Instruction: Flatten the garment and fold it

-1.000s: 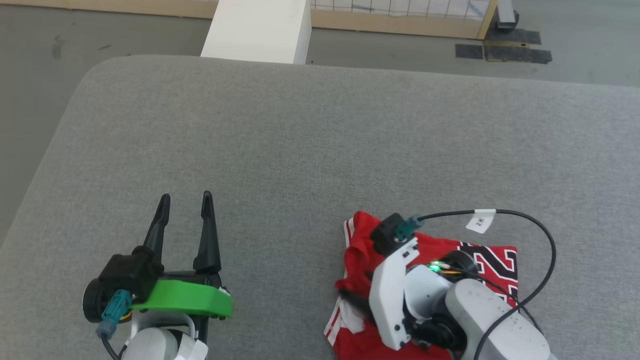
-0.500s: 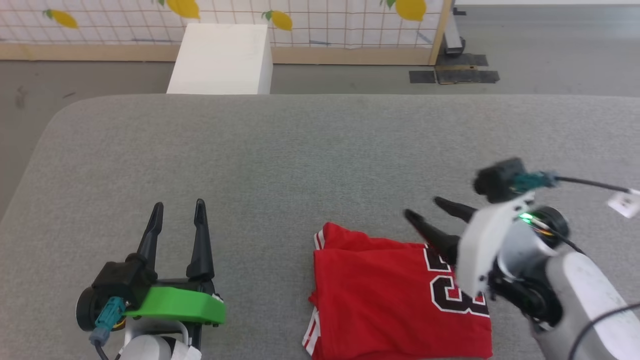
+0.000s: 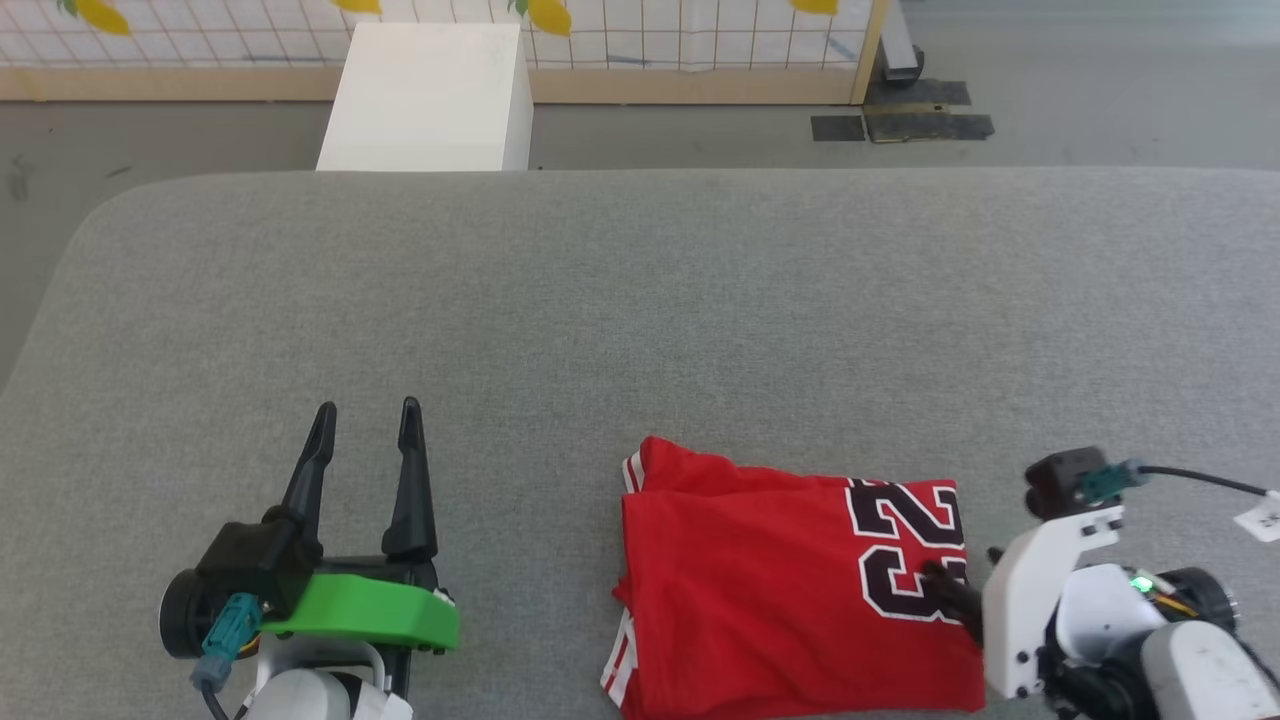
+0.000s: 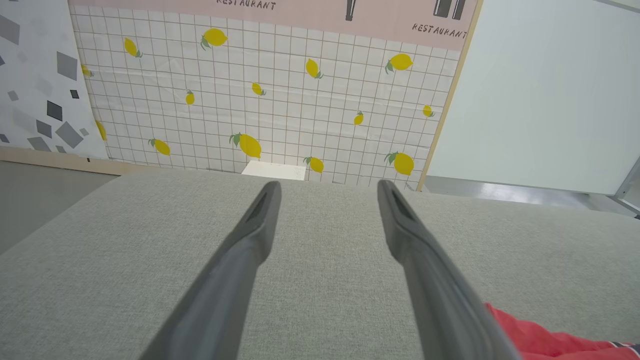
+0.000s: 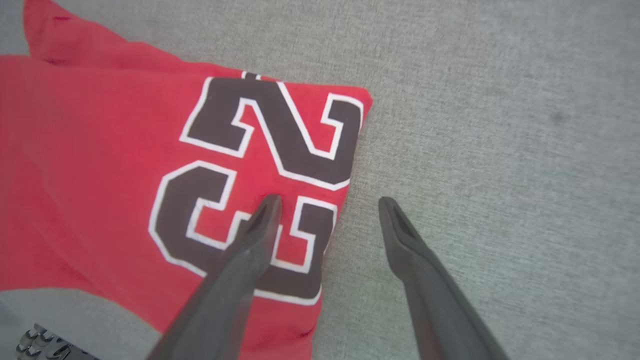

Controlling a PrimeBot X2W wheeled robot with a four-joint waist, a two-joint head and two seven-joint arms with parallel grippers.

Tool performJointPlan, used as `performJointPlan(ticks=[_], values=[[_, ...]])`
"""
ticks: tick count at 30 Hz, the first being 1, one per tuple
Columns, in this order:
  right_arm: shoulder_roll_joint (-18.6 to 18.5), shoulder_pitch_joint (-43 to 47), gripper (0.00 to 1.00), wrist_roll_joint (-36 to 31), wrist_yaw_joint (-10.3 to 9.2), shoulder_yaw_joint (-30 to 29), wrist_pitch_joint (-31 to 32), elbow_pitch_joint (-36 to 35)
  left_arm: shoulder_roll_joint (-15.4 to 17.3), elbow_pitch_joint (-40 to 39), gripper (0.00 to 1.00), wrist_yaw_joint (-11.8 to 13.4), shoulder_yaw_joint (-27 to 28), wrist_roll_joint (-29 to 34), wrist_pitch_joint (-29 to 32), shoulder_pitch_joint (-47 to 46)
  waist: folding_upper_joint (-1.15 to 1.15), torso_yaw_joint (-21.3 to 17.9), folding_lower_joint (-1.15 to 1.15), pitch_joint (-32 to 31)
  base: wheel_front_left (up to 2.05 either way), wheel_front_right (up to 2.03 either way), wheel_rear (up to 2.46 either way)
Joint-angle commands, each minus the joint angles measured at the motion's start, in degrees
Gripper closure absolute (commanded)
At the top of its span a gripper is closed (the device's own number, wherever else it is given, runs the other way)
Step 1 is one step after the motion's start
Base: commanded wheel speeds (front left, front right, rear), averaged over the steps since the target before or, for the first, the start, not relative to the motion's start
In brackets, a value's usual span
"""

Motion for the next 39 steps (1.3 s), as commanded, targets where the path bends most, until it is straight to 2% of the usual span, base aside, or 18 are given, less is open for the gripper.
performJointPlan(ticks=[1,11,12,13,18,23,26,31,35,39], values=[[0.7,0.6,0.0,-0.4,-0.09,0.4,0.3,0.5,-0.3,0.1,0.0,-0.3,0.1,0.3,-0.3,-0.2,0.0,0.4,0.0,0.5,0.0,0.0,0.0],[1.7,0.1,0.0,-0.8,-0.09,5.0,2.8,7.2,-0.7,0.8,0.0,-0.8,-0.4,0.7,-0.3,-1.4,0.0,2.0,0.0,2.0,0.0,0.0,0.0],[1.6,-0.1,0.87,-0.4,-0.09,5.3,2.7,7.5,-0.7,0.8,0.0,-0.8,-0.4,0.7,-0.3,-1.5,0.0,2.1,0.0,2.0,0.0,0.0,0.0],[1.5,-0.3,1.0,0.0,-0.09,5.7,2.4,7.7,-0.8,0.9,0.0,-0.8,-0.4,0.8,-0.3,-1.6,0.0,2.2,0.0,2.0,0.0,0.0,0.0],[-0.3,-1.5,1.0,1.2,-0.09,7.2,0.9,6.8,-1.0,1.0,0.0,-0.9,-0.4,0.8,-0.3,-1.5,0.0,2.2,0.0,1.8,0.0,0.0,0.0],[-4.5,-2.8,1.0,1.4,-0.09,10.4,0.2,2.8,-1.4,0.7,0.0,-0.8,-0.8,0.6,-0.3,-1.6,0.0,0.5,0.0,1.8,0.0,0.0,0.0],[-8.5,-3.8,1.0,1.9,-0.09,12.3,0.8,-0.7,-1.5,0.5,0.0,-0.7,-0.7,0.5,-0.3,-1.7,0.0,-2.4,0.0,2.3,0.0,0.0,0.0],[-17.0,-6.3,1.0,3.2,-0.09,12.8,2.8,-4.8,-1.4,0.4,0.0,-0.8,0.4,0.8,-0.3,-2.3,0.0,-10.1,0.0,4.4,0.0,0.0,0.0],[-22.7,-9.2,1.0,4.2,-0.09,11.3,3.3,-4.2,-1.1,0.6,0.0,-1.2,0.3,1.6,-0.3,-4.3,0.0,-15.8,0.0,7.3,0.0,0.0,0.0],[-26.2,-13.1,1.0,5.5,-0.09,9.2,1.9,-0.5,-0.4,0.8,0.0,-1.3,-0.4,2.9,-0.1,-7.3,0.0,-19.8,0.0,11.2,0.0,0.0,0.0]])
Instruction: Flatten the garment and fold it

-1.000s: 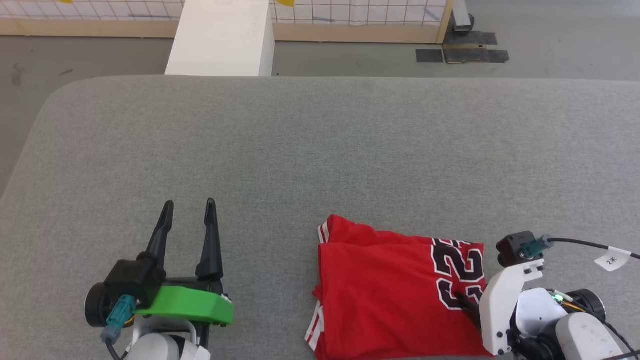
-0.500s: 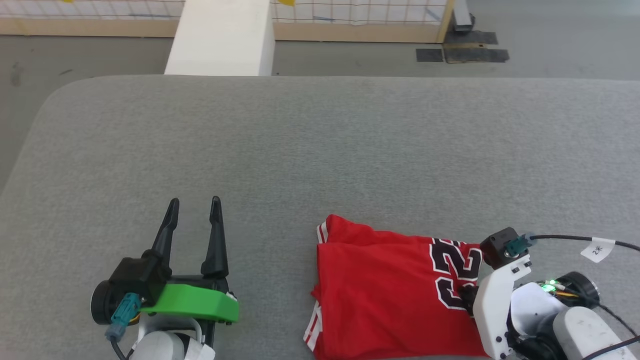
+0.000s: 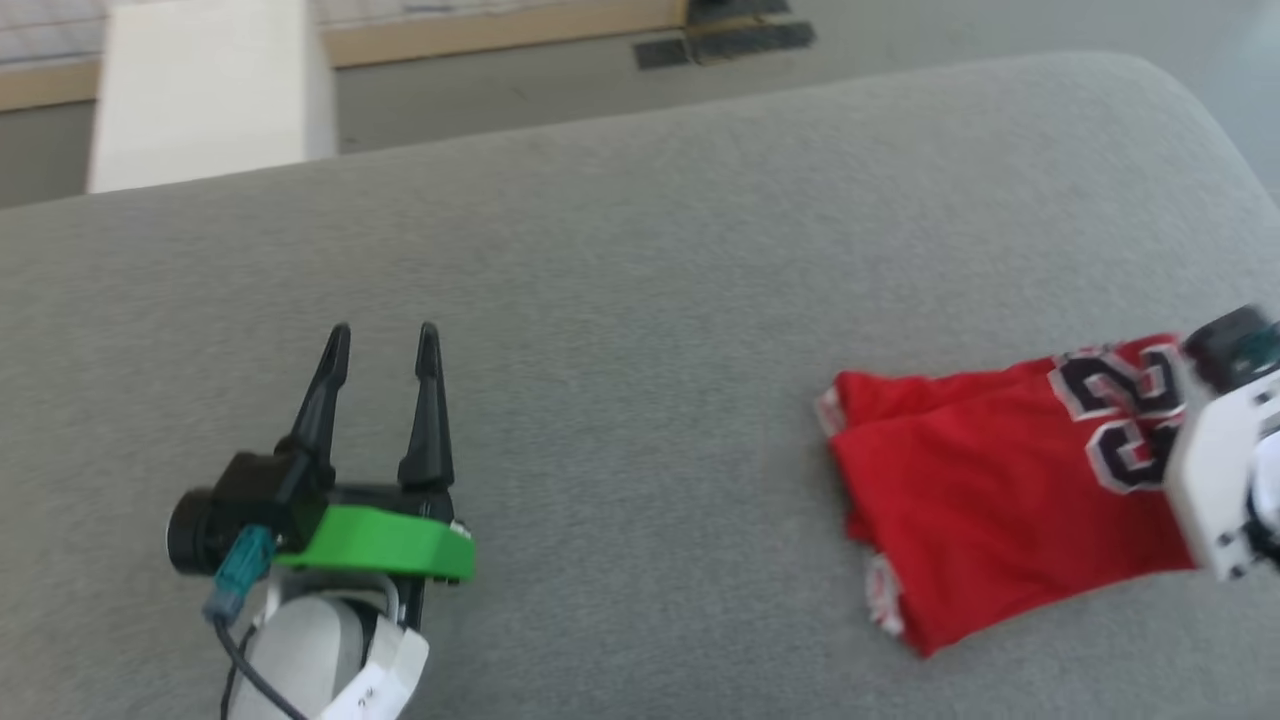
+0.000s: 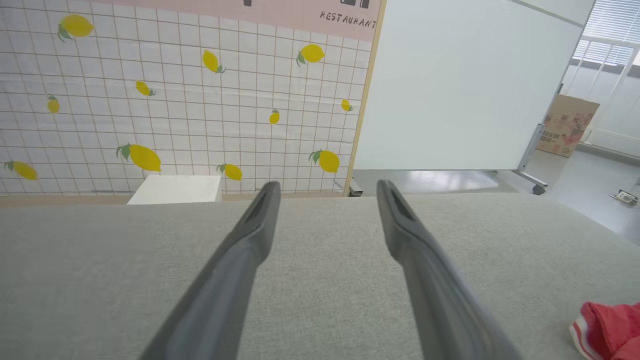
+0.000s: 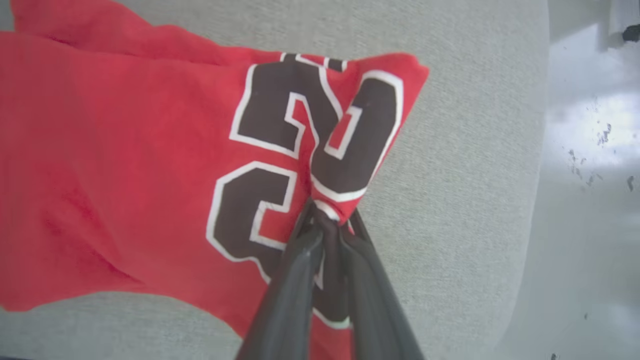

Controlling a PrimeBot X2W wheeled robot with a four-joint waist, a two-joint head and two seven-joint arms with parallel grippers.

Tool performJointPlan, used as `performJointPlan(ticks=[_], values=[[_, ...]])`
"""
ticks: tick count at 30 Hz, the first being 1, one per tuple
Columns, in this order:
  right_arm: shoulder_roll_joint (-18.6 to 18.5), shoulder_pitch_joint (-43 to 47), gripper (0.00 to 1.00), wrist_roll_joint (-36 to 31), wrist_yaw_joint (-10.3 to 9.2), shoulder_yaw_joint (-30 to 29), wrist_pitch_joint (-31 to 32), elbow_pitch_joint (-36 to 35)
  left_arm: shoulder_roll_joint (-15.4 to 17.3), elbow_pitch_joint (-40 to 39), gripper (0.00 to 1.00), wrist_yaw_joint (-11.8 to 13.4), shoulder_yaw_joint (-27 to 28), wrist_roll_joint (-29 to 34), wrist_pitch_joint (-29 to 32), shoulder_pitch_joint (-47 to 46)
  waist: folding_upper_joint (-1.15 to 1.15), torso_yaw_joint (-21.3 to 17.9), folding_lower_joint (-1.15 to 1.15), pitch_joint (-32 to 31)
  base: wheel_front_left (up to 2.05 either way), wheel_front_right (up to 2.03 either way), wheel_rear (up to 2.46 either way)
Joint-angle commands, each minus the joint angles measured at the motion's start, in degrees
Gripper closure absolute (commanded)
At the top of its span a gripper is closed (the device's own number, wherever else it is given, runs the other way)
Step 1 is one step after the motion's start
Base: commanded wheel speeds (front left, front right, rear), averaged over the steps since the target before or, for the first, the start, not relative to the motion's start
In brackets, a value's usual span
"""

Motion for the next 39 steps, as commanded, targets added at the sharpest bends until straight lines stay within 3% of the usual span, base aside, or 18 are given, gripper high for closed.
performJointPlan(ticks=[1,8,21,22,24,31,35,37,38,39], values=[[-0.7,-2.4,1.0,0.4,-0.11,-1.3,-1.2,2.0,0.9,0.0,0.0,-0.2,-0.3,1.2,0.1,-2.1,0.0,-7.9,0.0,7.7,0.0,0.0,0.0],[-2.7,-11.7,1.0,-1.4,-0.11,-5.7,-8.2,15.7,3.3,-2.5,0.0,0.4,-1.4,4.3,3.9,-7.7,0.0,-8.8,0.0,15.8,0.0,0.0,0.0],[0.0,-26.8,1.0,-9.2,-0.11,-19.4,-19.3,41.5,6.7,-12.6,0.0,2.3,-1.1,7.5,10.6,-8.6,0.0,-7.2,0.0,23.9,0.0,0.0,0.0],[0.3,-27.6,0.9,-10.0,-0.11,-20.1,-20.1,42.9,6.8,-13.1,0.0,2.4,-1.1,7.6,10.9,-8.5,0.0,-7.2,0.0,24.2,0.0,0.0,0.0],[1.0,-29.4,0.0,-11.8,-0.11,-21.7,-22.4,45.8,7.1,-14.2,0.0,2.7,-1.0,7.8,11.6,-8.2,0.0,-7.1,0.0,24.8,0.0,0.0,0.0],[2.6,-32.6,0.0,-14.3,-0.11,-25.6,-29.2,52.0,7.3,-15.1,0.0,3.4,-0.5,7.5,11.6,-7.2,0.0,-6.5,0.0,23.5,0.0,0.0,0.0],[3.6,-33.7,0.0,-12.8,-0.11,-23.3,-35.3,50.4,6.7,-13.9,0.0,4.1,0.4,6.2,9.6,-6.0,0.0,-6.1,0.0,19.9,0.0,0.0,0.0],[5.6,-34.7,0.0,-8.4,-0.11,-22.7,-38.4,47.7,6.3,-12.9,0.0,4.2,0.8,5.2,8.2,-5.0,0.0,-5.8,0.0,17.2,0.0,0.0,0.0],[7.8,-34.4,0.0,-0.6,-0.11,-19.1,-42.1,40.3,4.9,-10.9,0.0,4.5,1.8,2.7,5.6,-3.3,0.0,-5.0,0.0,12.5,0.0,0.0,0.0],[8.1,-34.1,0.0,1.7,-0.11,-18.2,-42.9,37.8,4.7,-10.4,0.0,4.6,2.0,2.3,5.1,-2.8,0.0,-4.7,0.0,11.4,0.0,0.0,0.0]])
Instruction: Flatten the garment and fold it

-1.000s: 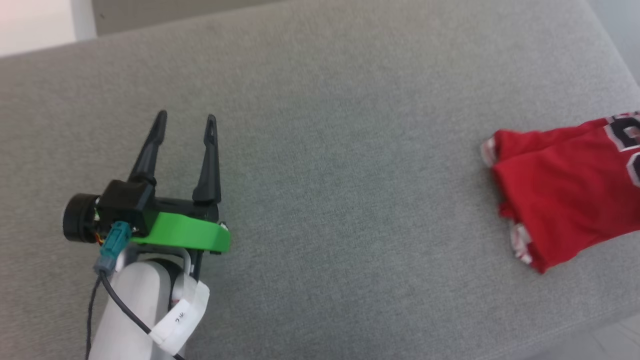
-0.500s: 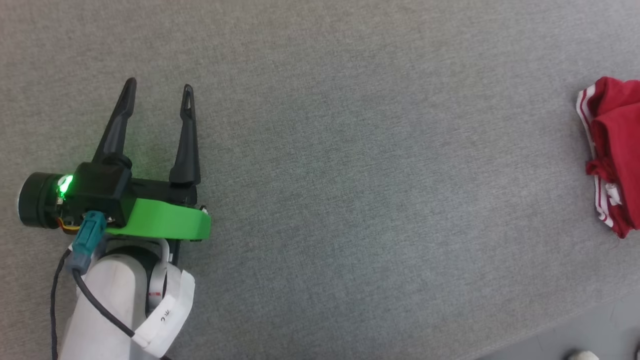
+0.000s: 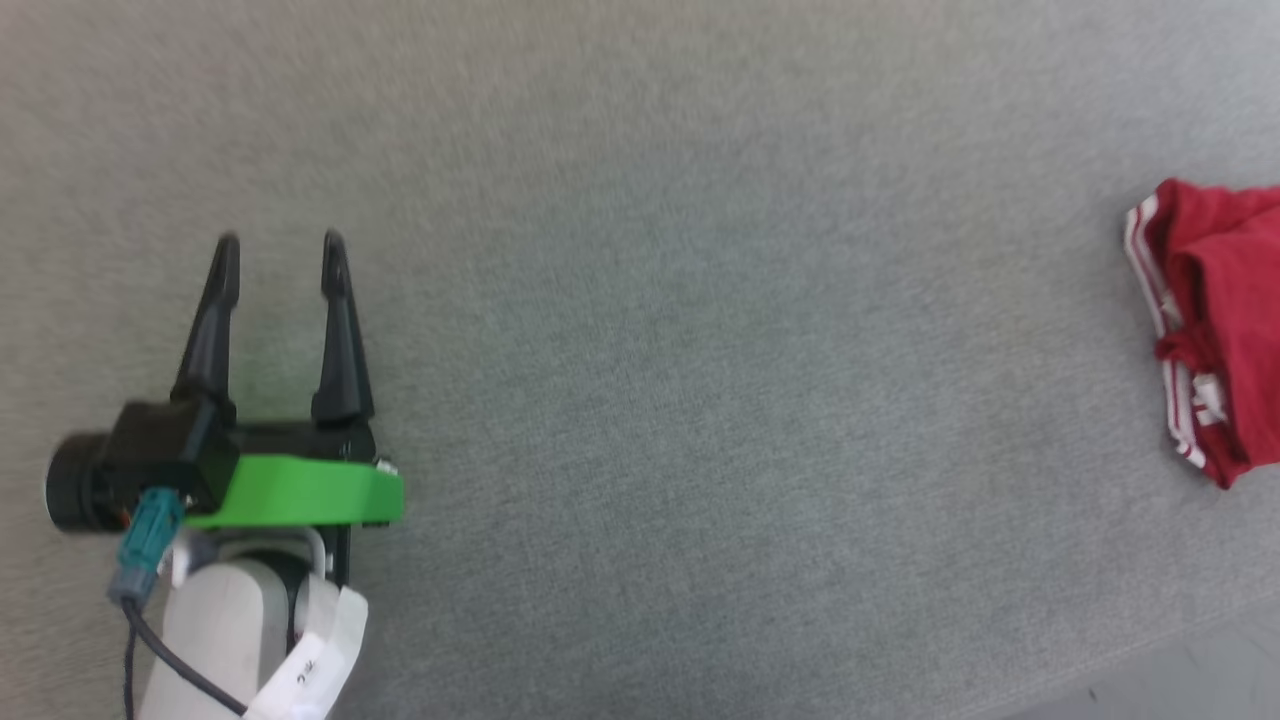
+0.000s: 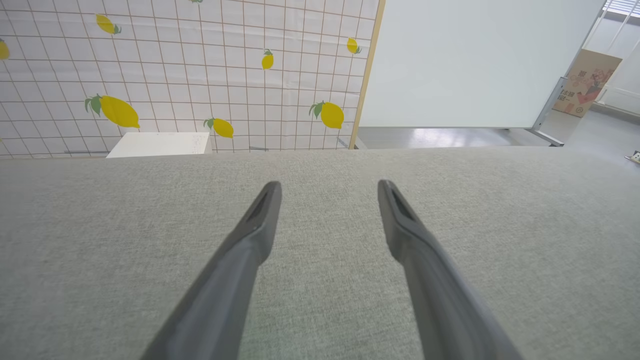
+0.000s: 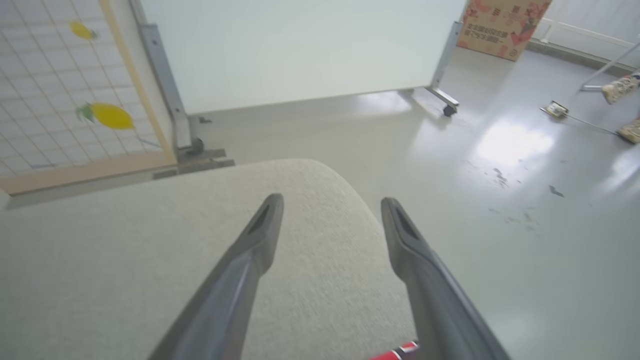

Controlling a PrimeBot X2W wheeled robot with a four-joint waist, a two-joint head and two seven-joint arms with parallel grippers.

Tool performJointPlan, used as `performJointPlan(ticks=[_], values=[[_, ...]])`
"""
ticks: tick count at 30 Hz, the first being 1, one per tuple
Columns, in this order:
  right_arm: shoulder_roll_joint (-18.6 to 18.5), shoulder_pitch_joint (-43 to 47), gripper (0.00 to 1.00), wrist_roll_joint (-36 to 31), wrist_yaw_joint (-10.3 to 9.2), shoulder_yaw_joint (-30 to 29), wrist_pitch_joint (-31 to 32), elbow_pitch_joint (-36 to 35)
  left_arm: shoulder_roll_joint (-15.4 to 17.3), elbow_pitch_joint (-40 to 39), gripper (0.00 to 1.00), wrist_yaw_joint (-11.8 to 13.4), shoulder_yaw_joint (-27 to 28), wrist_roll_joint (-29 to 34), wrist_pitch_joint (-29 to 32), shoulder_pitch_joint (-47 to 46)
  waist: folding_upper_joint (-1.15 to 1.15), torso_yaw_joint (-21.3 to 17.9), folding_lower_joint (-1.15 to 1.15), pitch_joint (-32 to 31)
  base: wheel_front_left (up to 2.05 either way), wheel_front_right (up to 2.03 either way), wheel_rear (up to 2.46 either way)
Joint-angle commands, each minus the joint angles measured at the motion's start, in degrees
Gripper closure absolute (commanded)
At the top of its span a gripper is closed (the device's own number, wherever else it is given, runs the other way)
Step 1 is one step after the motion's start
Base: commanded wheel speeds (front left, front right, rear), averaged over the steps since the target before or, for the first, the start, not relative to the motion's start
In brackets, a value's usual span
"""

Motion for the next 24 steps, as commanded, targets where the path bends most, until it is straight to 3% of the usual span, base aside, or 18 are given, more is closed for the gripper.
performJointPlan(ticks=[1,5,9,18,21,22,24], values=[[0.1,0.5,0.0,2.1,-0.11,1.4,-1.5,-3.3,-0.3,0.8,0.0,0.4,0.4,-0.7,-1.2,1.0,0.0,1.9,-0.01,-7.8,0.0,0.0,0.0],[1.3,4.1,0.0,7.7,-0.11,3.6,-4.8,-13.9,-1.4,3.1,0.0,0.4,1.2,-2.7,-3.1,2.7,0.0,4.3,-0.01,-13.6,0.0,0.0,0.0],[4.3,9.4,0.0,8.1,-0.11,4.0,-6.3,-22.4,-2.3,4.8,0.0,0.9,2.8,-4.9,-4.3,4.4,0.0,7.0,-0.01,-18.4,0.0,0.0,0.0],[17.4,24.4,0.0,-2.0,-0.11,4.3,-10.1,-36.3,-3.2,6.6,0.0,1.8,5.9,-8.2,-5.1,7.8,0.0,12.8,-0.01,-25.2,0.0,0.0,0.0],[21.2,28.9,0.0,-5.7,-0.11,4.2,-11.7,-37.9,-3.6,7.7,0.0,1.8,5.9,-9.1,-5.2,8.1,0.0,14.6,-0.01,-26.4,0.0,0.0,0.0],[24.4,34.0,0.0,-7.5,-0.11,3.7,-12.3,-38.0,-4.0,9.2,0.0,1.3,5.4,-10.2,-5.2,8.1,0.0,16.5,-0.01,-27.4,0.0,0.0,0.0],[25.5,36.9,0.0,-8.7,-0.11,3.3,-12.7,-37.8,-4.1,10.2,0.0,0.8,4.8,-10.3,-5.3,8.1,0.0,17.4,-0.01,-28.0,0.0,0.0,0.0]])
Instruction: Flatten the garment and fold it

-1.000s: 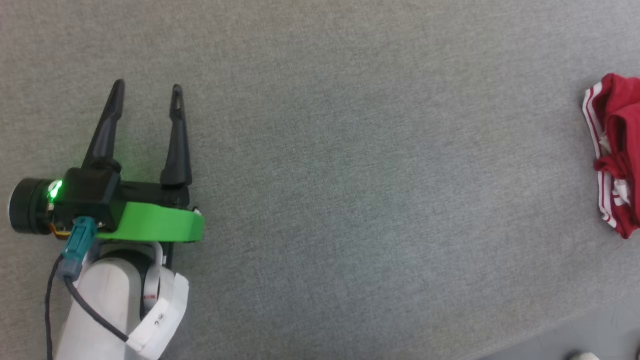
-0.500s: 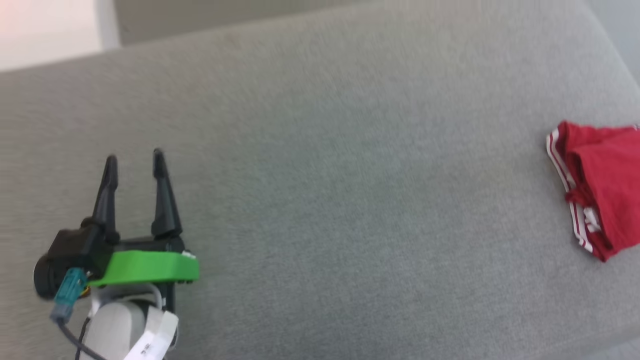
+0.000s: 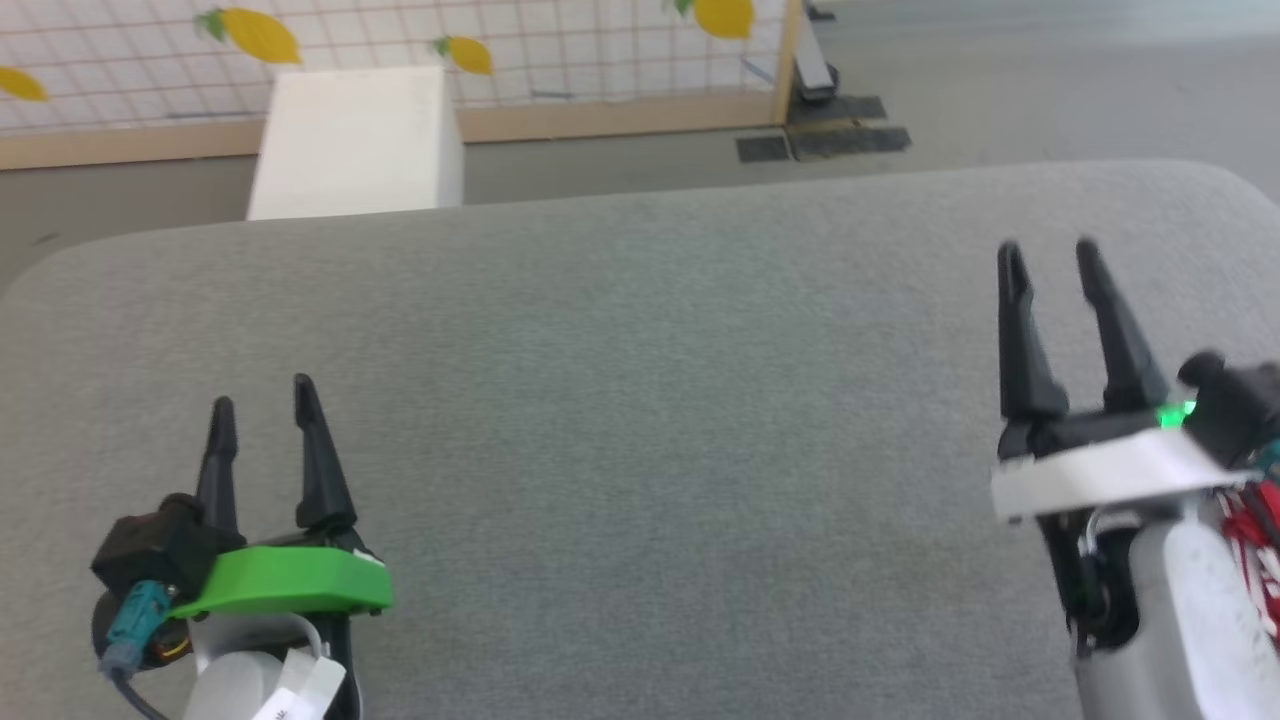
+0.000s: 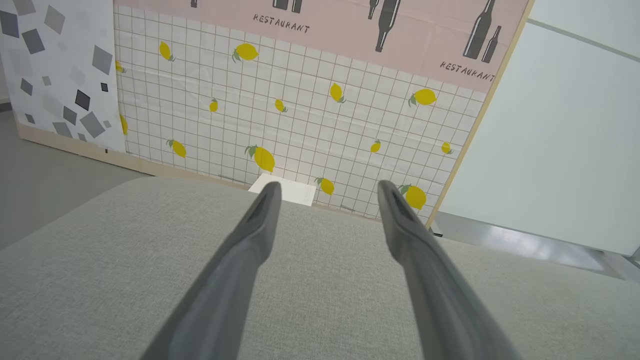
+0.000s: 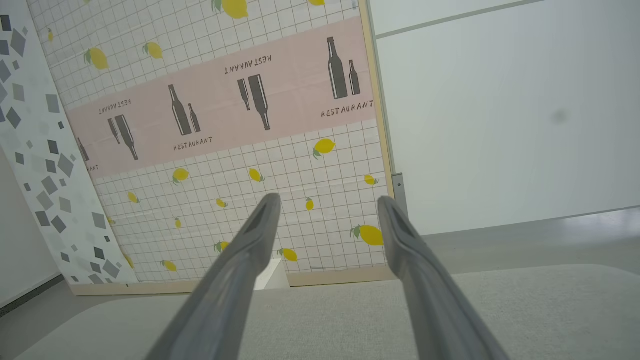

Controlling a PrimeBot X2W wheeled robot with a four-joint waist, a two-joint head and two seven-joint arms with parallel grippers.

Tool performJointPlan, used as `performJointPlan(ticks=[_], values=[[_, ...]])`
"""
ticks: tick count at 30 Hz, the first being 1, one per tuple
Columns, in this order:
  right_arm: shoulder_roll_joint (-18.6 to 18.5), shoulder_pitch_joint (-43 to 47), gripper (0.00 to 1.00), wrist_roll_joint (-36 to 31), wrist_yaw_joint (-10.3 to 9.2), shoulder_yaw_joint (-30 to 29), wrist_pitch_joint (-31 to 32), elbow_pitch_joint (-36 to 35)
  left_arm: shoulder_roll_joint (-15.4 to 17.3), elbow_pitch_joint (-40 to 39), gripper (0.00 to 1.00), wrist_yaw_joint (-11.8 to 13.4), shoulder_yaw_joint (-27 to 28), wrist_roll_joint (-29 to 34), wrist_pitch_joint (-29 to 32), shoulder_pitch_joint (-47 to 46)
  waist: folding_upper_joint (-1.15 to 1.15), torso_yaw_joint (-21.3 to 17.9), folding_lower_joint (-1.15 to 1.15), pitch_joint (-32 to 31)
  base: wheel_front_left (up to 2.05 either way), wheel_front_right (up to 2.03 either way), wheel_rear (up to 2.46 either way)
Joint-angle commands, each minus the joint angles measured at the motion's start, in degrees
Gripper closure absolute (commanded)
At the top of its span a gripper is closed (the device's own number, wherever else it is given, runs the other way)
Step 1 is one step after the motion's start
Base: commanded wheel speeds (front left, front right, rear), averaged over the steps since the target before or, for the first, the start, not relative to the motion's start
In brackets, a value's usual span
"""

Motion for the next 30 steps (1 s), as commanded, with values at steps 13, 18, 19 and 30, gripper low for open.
performJointPlan(ticks=[13,18,19,30], values=[[1.5,11.8,0.0,-6.6,-0.09,-0.5,0.0,4.8,-0.2,5.1,0.0,0.1,-5.3,4.2,-0.4,3.5,0.0,4.9,0.01,-5.9,0.0,0.0,0.0],[1.5,13.2,0.0,-5.9,-0.09,-1.0,-0.2,5.8,-0.5,5.9,0.0,1.2,-6.9,5.7,-0.5,4.5,0.0,4.6,0.01,-6.2,0.0,0.0,0.0],[1.5,13.3,0.0,-5.9,-0.09,-1.1,-0.3,6.0,-0.5,6.0,0.0,1.3,-7.0,5.7,-0.5,4.5,0.0,4.6,0.01,-6.3,0.0,0.0,0.0],[1.5,14.4,0.0,-5.8,-0.09,-2.2,0.0,6.9,-0.3,7.2,0.0,3.1,-8.0,7.8,-0.6,4.7,0.0,4.6,0.01,-6.5,0.0,0.0,0.0]])
